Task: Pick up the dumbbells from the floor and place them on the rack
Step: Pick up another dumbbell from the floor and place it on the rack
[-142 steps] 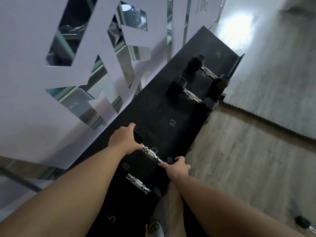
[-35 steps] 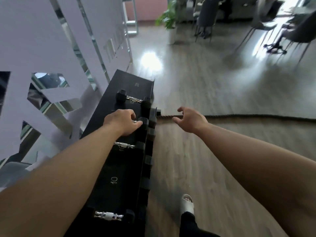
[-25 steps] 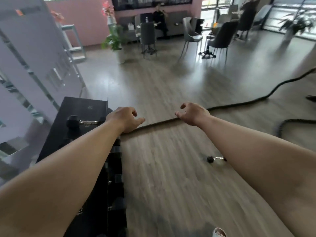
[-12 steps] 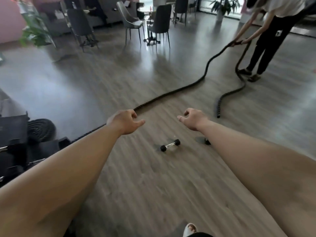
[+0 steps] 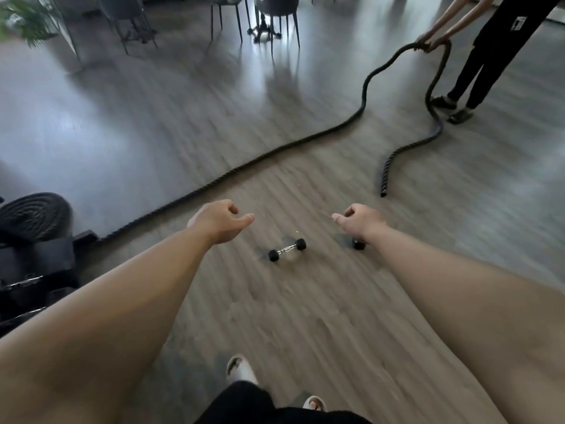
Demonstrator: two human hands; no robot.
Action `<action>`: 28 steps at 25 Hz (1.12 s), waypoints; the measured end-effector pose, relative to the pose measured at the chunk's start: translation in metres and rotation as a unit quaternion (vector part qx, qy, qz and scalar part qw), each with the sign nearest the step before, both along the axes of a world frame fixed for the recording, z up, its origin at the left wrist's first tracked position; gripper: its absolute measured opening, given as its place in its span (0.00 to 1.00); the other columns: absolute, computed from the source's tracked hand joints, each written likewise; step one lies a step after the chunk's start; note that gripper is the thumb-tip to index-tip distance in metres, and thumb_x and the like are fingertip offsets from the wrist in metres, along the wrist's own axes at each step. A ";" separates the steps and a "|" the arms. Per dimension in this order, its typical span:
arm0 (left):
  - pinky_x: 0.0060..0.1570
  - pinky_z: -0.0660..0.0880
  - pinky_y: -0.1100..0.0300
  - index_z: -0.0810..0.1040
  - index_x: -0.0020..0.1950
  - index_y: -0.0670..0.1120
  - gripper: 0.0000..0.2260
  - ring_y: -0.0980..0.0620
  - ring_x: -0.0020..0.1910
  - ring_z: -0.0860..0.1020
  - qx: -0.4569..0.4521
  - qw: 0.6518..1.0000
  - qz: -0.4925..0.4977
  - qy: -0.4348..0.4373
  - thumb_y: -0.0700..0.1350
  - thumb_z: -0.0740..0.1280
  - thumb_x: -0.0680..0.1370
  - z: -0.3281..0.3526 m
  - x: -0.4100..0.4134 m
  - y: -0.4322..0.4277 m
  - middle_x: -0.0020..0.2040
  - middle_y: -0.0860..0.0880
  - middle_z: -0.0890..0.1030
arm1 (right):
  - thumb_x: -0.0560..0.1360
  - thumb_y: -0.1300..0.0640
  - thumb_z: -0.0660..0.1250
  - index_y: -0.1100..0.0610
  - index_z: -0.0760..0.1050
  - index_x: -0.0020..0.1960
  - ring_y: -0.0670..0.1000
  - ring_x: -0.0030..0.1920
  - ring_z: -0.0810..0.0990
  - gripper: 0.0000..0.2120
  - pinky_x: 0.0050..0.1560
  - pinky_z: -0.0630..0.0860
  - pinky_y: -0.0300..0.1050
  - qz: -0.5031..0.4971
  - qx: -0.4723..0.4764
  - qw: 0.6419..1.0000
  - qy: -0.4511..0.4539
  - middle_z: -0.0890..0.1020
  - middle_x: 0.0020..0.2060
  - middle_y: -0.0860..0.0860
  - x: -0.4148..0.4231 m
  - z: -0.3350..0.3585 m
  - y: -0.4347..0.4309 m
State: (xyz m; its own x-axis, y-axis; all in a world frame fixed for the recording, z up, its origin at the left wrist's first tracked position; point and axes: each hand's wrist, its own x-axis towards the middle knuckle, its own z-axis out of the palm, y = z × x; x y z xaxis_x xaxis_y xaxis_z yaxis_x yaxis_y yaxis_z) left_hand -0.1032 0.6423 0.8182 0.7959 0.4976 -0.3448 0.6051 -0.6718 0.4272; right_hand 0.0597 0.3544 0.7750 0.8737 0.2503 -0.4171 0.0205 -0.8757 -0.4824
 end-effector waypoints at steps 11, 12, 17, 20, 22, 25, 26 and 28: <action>0.59 0.78 0.51 0.79 0.61 0.50 0.27 0.48 0.56 0.80 -0.125 0.984 0.038 0.124 0.69 0.68 0.73 -0.197 0.175 0.086 0.57 0.50 0.84 | 0.74 0.33 0.65 0.49 0.76 0.56 0.53 0.51 0.77 0.22 0.49 0.70 0.47 -0.007 -0.067 0.993 0.095 0.82 0.55 0.50 0.156 -0.134 0.110; 0.58 0.78 0.51 0.79 0.62 0.50 0.27 0.49 0.55 0.81 -0.135 0.981 0.047 0.133 0.69 0.67 0.73 -0.216 0.193 0.097 0.56 0.50 0.84 | 0.74 0.33 0.65 0.49 0.76 0.55 0.52 0.50 0.77 0.21 0.49 0.70 0.47 -0.015 -0.067 0.992 0.111 0.82 0.53 0.49 0.175 -0.152 0.124; 0.52 0.79 0.53 0.79 0.56 0.52 0.23 0.52 0.47 0.81 -0.166 0.968 0.123 0.143 0.68 0.68 0.73 -0.331 0.261 0.147 0.51 0.52 0.83 | 0.74 0.35 0.68 0.49 0.77 0.52 0.46 0.42 0.77 0.18 0.40 0.70 0.45 -0.017 -0.052 0.984 0.171 0.79 0.43 0.44 0.253 -0.273 0.188; 0.50 0.76 0.55 0.79 0.56 0.53 0.21 0.50 0.49 0.80 -0.178 0.953 0.194 0.152 0.67 0.69 0.74 -0.435 0.279 0.161 0.52 0.52 0.82 | 0.73 0.36 0.69 0.49 0.77 0.51 0.49 0.38 0.78 0.17 0.40 0.74 0.45 0.003 -0.069 0.974 0.215 0.81 0.42 0.47 0.293 -0.385 0.214; 0.46 0.75 0.57 0.78 0.59 0.53 0.21 0.51 0.48 0.80 -0.194 0.939 0.228 0.171 0.66 0.69 0.74 -0.510 0.280 0.162 0.54 0.52 0.81 | 0.74 0.37 0.69 0.50 0.77 0.54 0.52 0.41 0.79 0.18 0.44 0.77 0.48 0.019 -0.092 0.969 0.229 0.81 0.42 0.48 0.312 -0.464 0.225; 0.37 0.72 0.62 0.78 0.61 0.54 0.23 0.57 0.42 0.78 -0.203 0.921 0.276 0.184 0.67 0.69 0.74 -0.627 0.278 0.152 0.54 0.53 0.81 | 0.74 0.38 0.69 0.51 0.77 0.58 0.54 0.43 0.79 0.21 0.47 0.78 0.50 0.037 -0.102 0.967 0.230 0.81 0.45 0.50 0.334 -0.586 0.233; 0.40 0.74 0.60 0.78 0.62 0.54 0.24 0.56 0.44 0.79 -0.207 0.917 0.288 0.182 0.67 0.70 0.73 -0.664 0.278 0.147 0.54 0.53 0.81 | 0.74 0.38 0.69 0.51 0.77 0.61 0.54 0.44 0.80 0.22 0.47 0.78 0.49 0.037 -0.103 0.968 0.225 0.81 0.48 0.50 0.337 -0.623 0.233; 0.53 0.78 0.54 0.78 0.64 0.54 0.26 0.52 0.51 0.80 -0.222 0.906 0.318 0.168 0.68 0.71 0.72 -0.732 0.281 0.133 0.55 0.53 0.82 | 0.73 0.39 0.71 0.51 0.75 0.65 0.53 0.42 0.79 0.25 0.40 0.74 0.46 0.016 -0.097 0.970 0.221 0.81 0.52 0.52 0.338 -0.690 0.233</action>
